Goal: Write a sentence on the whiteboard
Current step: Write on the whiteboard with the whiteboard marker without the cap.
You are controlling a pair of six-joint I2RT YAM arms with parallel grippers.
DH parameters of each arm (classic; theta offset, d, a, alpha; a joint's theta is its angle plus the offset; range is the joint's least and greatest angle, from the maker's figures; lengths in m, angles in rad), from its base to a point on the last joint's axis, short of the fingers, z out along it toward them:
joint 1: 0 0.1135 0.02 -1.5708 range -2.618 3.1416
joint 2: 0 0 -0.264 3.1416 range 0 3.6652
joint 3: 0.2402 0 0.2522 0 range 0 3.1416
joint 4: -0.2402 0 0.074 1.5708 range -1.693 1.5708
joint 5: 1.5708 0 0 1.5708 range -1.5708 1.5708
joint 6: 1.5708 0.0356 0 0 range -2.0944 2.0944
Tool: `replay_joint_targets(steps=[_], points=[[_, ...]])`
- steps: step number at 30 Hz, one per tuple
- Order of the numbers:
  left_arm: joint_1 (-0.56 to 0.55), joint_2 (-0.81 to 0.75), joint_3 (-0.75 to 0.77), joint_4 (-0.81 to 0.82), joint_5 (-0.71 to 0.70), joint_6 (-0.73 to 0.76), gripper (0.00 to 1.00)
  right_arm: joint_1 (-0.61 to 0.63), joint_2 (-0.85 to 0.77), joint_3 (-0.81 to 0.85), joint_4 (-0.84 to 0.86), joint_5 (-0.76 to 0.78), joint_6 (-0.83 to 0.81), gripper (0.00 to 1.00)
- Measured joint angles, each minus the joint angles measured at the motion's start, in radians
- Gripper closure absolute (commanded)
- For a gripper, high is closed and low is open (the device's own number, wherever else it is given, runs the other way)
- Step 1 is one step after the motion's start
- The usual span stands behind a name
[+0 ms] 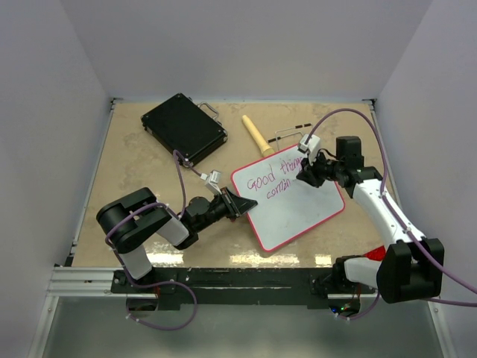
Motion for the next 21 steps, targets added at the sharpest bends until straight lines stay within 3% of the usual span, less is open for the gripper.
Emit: replay_joint_targets(steps=[21], points=[[0.002,0.004,0.0,-0.001,0.0,-0.016,1.0,0.002,0.026,0.0,0.043,0.006,0.023,1.0]])
